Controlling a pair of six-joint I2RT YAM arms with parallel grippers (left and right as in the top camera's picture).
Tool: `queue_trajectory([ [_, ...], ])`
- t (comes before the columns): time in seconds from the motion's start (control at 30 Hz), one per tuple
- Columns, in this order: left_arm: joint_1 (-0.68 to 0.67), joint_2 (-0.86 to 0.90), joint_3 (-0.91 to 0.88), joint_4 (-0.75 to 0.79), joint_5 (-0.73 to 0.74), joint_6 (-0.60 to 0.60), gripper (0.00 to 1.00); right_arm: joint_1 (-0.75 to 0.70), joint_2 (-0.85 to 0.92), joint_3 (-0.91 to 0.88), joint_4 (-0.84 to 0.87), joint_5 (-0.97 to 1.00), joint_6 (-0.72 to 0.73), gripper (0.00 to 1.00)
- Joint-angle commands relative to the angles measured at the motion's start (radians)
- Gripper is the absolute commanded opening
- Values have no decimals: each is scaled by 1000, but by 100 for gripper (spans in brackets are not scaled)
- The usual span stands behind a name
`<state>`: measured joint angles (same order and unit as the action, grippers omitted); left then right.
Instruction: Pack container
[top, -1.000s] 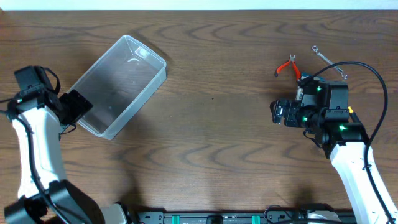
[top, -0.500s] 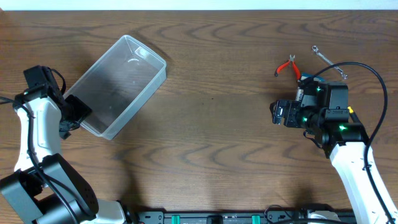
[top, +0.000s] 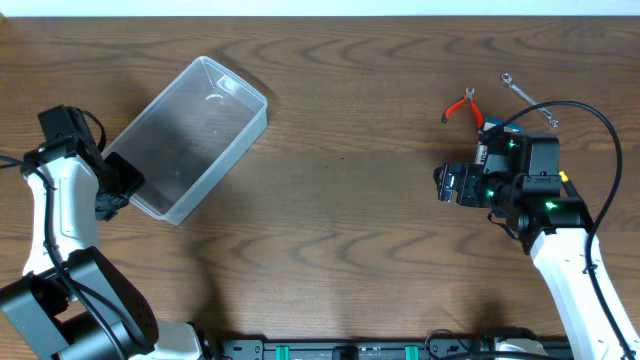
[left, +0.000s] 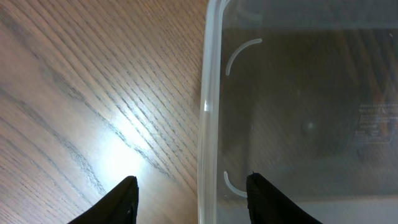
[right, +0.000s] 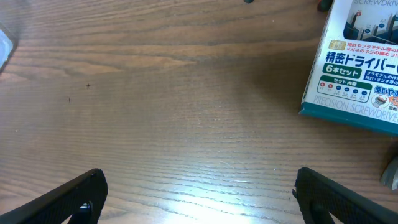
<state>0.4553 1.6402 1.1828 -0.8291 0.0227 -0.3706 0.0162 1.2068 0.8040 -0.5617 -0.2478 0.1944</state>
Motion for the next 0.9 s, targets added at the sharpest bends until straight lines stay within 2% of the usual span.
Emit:
queue_trajectory([
  [0.0,4,4,11,-3,-3,-10,49,-8,-2,22,-3,-11,11,99],
  [0.13,4,4,10,-3,-3,-10,46,-8,-3,22,-6,-11,11,99],
  [0.87,3,6,-2,-88,-4,-9,45,-8,-3,22,-7,8,6,99],
])
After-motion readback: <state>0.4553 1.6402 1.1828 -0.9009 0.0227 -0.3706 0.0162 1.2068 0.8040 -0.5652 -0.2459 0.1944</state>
